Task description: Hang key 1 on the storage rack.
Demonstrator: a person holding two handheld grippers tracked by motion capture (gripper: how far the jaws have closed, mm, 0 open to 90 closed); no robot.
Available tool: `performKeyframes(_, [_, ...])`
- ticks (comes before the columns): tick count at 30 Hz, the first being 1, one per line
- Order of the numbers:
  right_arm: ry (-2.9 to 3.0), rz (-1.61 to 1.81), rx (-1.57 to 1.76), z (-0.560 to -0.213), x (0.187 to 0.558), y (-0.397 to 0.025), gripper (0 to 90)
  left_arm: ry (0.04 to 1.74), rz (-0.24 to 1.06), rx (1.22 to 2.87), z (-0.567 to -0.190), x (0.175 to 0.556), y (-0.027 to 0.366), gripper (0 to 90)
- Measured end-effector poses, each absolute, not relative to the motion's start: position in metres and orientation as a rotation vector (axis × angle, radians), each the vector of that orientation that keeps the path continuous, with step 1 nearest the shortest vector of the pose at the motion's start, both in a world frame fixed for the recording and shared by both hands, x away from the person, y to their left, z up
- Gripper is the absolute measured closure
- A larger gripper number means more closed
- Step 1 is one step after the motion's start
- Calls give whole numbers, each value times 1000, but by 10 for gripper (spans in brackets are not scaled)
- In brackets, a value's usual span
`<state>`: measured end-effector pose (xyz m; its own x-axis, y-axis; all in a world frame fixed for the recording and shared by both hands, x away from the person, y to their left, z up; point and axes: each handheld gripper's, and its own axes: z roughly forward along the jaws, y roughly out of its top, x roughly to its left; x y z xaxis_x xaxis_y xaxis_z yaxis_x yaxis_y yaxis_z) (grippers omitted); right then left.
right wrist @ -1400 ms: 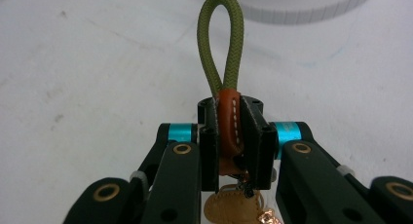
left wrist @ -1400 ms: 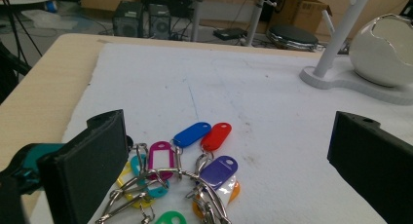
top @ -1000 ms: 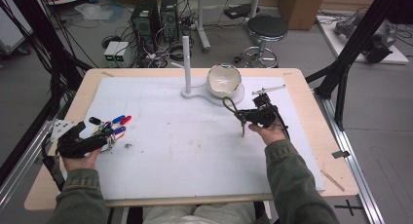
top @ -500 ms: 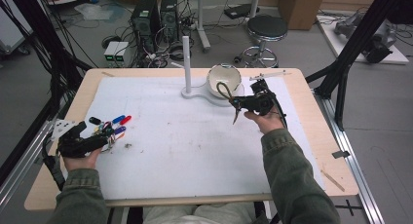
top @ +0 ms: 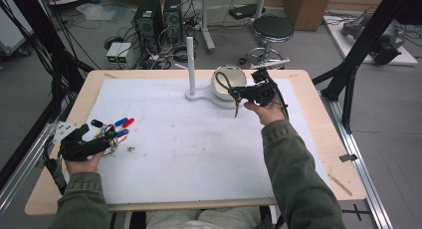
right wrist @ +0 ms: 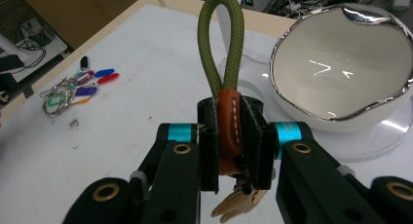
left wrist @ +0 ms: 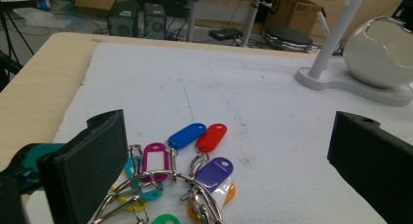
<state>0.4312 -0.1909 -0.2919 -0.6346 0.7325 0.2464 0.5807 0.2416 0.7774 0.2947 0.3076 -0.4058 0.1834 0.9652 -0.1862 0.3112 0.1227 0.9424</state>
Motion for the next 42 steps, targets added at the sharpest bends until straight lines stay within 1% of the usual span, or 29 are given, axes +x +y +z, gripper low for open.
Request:
performKeyframes(34, [2391, 1392, 1180, -250, 465, -134, 784, 1333, 762, 1387, -406, 298, 309, 17])
performKeyframes(42, [2411, 1385, 1182, -248, 476, -118, 784, 1332, 759, 1378, -407, 299, 309, 17])
